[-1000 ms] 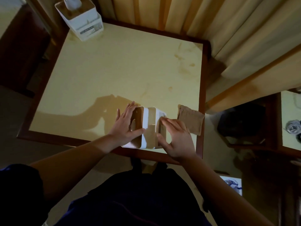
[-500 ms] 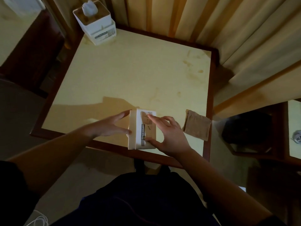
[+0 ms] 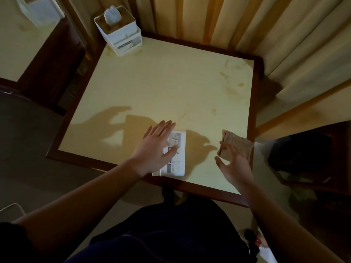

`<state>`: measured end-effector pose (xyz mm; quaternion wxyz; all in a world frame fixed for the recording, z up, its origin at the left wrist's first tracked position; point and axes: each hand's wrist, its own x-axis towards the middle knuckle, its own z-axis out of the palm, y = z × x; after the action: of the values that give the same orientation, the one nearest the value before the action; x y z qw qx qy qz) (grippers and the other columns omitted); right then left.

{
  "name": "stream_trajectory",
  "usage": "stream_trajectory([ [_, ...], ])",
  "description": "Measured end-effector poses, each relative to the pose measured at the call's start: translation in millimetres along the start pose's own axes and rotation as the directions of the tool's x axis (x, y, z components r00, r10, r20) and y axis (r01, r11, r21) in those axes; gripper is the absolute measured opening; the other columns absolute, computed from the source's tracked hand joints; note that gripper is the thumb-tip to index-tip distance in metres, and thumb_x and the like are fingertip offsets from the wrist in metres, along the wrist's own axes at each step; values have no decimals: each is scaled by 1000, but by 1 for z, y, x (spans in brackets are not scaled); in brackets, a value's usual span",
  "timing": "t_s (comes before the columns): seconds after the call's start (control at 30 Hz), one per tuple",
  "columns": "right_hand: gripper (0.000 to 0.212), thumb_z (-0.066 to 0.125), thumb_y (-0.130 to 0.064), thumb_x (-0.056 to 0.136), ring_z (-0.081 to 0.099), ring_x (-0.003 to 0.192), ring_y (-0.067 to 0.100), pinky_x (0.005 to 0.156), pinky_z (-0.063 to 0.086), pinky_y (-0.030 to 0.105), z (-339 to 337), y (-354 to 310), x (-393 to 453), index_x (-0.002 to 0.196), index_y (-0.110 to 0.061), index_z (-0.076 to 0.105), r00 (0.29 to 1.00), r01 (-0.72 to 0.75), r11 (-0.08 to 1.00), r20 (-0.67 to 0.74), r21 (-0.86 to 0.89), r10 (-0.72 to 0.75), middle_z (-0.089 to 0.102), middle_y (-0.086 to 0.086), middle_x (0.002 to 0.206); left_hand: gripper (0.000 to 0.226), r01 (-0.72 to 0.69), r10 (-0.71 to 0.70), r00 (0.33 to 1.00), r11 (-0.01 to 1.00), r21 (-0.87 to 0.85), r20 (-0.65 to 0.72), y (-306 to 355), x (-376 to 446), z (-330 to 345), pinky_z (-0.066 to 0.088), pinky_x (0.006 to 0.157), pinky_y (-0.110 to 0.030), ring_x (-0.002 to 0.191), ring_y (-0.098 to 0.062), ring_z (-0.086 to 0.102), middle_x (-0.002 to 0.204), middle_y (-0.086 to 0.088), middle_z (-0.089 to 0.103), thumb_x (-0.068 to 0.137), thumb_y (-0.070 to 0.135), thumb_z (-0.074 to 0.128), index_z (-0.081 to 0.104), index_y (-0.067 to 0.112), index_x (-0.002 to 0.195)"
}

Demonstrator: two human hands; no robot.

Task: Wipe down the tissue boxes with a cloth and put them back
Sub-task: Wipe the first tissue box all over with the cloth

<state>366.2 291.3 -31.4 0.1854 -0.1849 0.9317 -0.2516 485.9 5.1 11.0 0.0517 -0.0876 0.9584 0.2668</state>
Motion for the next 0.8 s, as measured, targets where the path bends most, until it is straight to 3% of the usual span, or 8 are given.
stream_trajectory([
  [0.1,45,65,-37,94,54,133,32,101,54,52,-7,41,8,138,-27,60,998,10,968,58,-250,4,62,4,139,100,-53,39,996,983,176,83,15,3,5,-7,129,-44,159,-15,-10,174,0,4,92,78,29,7,15,166],
  [0.23,46,63,-31,101,42,144,28,114,42,54,-10,71,13,146,-27,60,986,8,937,158,-349,51,55,-3,150,131,-3,-78,969,945,327,234,27,4,13,-10,128,-47,155,-16,-27,170,2,-21,75,101,24,-13,12,164],
  [0.33,34,67,-22,98,59,127,33,103,49,52,-6,79,15,132,-23,71,989,124,918,118,-376,-85,67,2,134,114,-3,-41,986,965,262,163,25,-1,21,-6,130,-45,157,-15,-22,172,-2,-14,88,91,17,-4,10,165],
  [0.43,21,67,-22,97,69,112,32,98,50,48,-3,86,23,116,-24,75,980,196,906,100,-376,-170,73,2,120,77,78,-75,997,991,109,-25,20,-7,29,1,131,-46,160,-14,-6,173,-6,6,107,57,20,12,8,165],
  [0.5,18,66,-25,98,72,104,24,95,54,44,-2,78,25,113,-26,76,976,210,943,111,-258,-187,75,-2,114,68,106,-102,990,994,38,-102,20,-10,34,3,131,-44,160,-15,2,172,-7,14,109,46,21,19,7,164],
  [0.57,15,69,-26,98,74,85,16,79,60,37,-2,57,19,112,-25,75,988,97,994,115,58,-104,77,-4,101,65,100,-98,986,995,14,-139,21,-13,37,2,131,-42,160,-16,6,172,-7,18,109,43,20,23,7,163],
  [0.67,4,72,-17,99,73,76,6,68,60,28,4,23,11,102,-19,74,992,-91,870,119,485,37,76,-4,90,63,109,-100,977,993,38,-190,25,-12,35,3,131,-41,159,-17,13,169,-8,28,110,41,19,31,7,161],
  [0.8,8,69,-8,100,68,78,1,72,52,17,10,-26,5,98,-15,72,994,-24,755,95,655,-51,73,-7,88,62,112,-97,976,991,67,-195,28,-14,36,6,131,-43,158,-19,15,168,-9,29,110,40,19,31,7,161],
])
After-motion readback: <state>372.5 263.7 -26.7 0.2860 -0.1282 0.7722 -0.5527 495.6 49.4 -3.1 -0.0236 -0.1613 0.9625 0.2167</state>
